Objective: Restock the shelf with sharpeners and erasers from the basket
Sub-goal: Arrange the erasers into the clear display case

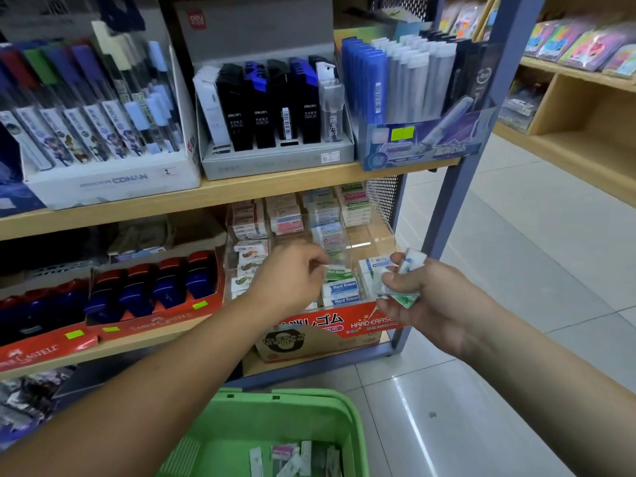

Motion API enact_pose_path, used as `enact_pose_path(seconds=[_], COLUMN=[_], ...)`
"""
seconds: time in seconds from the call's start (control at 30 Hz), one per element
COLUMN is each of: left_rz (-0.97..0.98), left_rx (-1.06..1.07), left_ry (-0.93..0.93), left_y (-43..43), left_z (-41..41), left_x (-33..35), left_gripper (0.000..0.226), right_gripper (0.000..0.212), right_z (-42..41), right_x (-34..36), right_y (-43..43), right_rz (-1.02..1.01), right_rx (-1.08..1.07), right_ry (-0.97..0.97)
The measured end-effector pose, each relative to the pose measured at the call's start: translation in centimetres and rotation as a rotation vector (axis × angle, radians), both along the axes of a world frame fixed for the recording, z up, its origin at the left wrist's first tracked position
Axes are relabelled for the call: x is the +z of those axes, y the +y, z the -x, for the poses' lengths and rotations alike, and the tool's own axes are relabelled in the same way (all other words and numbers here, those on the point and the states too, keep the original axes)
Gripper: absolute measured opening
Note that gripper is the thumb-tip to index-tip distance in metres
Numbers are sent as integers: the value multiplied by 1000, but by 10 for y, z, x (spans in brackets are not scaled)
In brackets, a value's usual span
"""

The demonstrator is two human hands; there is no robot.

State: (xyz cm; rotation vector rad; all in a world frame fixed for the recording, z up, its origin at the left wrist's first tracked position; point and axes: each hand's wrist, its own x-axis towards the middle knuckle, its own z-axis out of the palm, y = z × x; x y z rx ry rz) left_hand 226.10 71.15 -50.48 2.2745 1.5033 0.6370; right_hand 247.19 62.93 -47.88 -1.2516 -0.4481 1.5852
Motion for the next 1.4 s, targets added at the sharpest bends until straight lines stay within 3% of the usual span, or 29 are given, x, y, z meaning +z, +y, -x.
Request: enact_pose_path(seconds=[0.3, 0.37, 0.47, 0.5, 0.67, 0.83, 1.03, 1.17, 1.33, 1.4], left_rz=[-29, -31, 355, 450, 537, 598, 550, 328, 308, 265], left_rx=[6, -42, -181, -219, -246, -183, 37, 227, 219, 175], left_ry=[219, 68, -384, -442, -508, -610, -558, -477, -408, -214], left_y=[2, 1, -11, -17, -26, -25, -13, 9, 53, 67], left_z=[-11, -12, -14, -13, -6, -2, 18, 35, 10, -3], left_x=[-10, -2, 22, 28, 27, 30, 35, 32, 29, 24], left_gripper=[26, 22, 17, 16, 31, 24, 15, 13, 14, 15], right_gripper=[37, 47, 49, 47, 46, 32, 30, 31, 24, 23], right_z=[6, 8, 9, 10, 13, 15, 24, 37, 49, 47], right_x=[1, -1, -2, -1, 1, 7, 3, 2, -1, -2], right_y=[2, 3, 2, 1, 2, 5, 17, 26, 30, 30], right_rz=[-94, -126, -165, -173, -155, -95, -110, -118, -136, -129], right_rx=[41, 62, 101, 108, 88, 31, -115, -210, -263, -279], right_ry=[32, 15, 4, -8, 64, 191, 64, -36, -126, -136])
